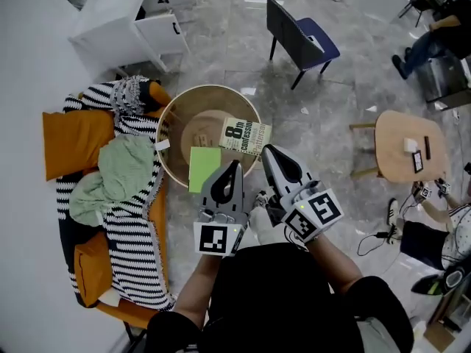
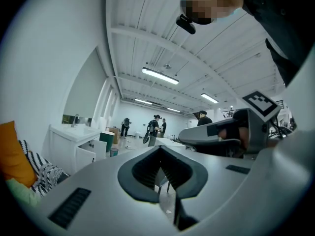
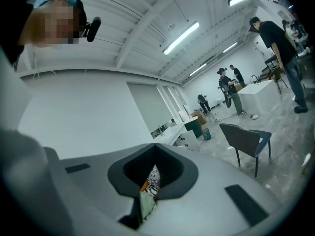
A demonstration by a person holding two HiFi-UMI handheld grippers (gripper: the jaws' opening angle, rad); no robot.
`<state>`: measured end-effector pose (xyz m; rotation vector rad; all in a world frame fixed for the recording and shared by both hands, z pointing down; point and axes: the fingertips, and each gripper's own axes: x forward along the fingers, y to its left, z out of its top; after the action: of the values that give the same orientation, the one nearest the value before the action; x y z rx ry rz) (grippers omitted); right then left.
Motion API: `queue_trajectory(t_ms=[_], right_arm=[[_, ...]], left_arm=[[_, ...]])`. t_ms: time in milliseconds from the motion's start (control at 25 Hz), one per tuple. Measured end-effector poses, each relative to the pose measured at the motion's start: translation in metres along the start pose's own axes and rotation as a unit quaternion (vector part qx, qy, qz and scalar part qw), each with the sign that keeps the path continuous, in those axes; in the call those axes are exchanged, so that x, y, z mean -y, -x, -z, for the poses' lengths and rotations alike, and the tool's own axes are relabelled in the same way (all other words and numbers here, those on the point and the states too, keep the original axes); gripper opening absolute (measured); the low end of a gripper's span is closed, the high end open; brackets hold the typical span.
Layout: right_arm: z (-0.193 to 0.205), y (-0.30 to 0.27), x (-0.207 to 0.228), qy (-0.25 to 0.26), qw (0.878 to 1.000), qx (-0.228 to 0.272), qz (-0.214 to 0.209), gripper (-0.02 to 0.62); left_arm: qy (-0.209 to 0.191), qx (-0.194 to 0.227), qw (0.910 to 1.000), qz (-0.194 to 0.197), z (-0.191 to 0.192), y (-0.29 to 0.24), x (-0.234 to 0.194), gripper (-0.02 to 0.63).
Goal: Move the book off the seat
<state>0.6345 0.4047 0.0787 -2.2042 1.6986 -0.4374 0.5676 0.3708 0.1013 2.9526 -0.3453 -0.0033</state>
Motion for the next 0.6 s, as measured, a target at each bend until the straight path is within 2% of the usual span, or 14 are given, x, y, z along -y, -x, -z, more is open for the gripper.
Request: queue_trajectory(t_ms=[200, 480, 600], right_arm=[[-0.022, 0.008, -0.021, 0.023, 0.999, 0.01, -0.02, 0.014], [-0.068, 0.014, -0.052, 0.045, 0.996, 0.056, -0.058, 0.014], [-0.079, 0.022, -0.066, 0.054, 0.993, 0.07, -0.072, 0.014]], left_arm=[[-0.025, 0.008, 0.9996, 0.002, -0.024, 0.014, 0.011, 0.011], [-0.069, 0.034, 0.9966, -0.03, -0.073, 0.026, 0.006, 0.011], [-0.073, 0.054, 0.9953, -0.034, -0.095, 0.033, 0.008, 0.011]])
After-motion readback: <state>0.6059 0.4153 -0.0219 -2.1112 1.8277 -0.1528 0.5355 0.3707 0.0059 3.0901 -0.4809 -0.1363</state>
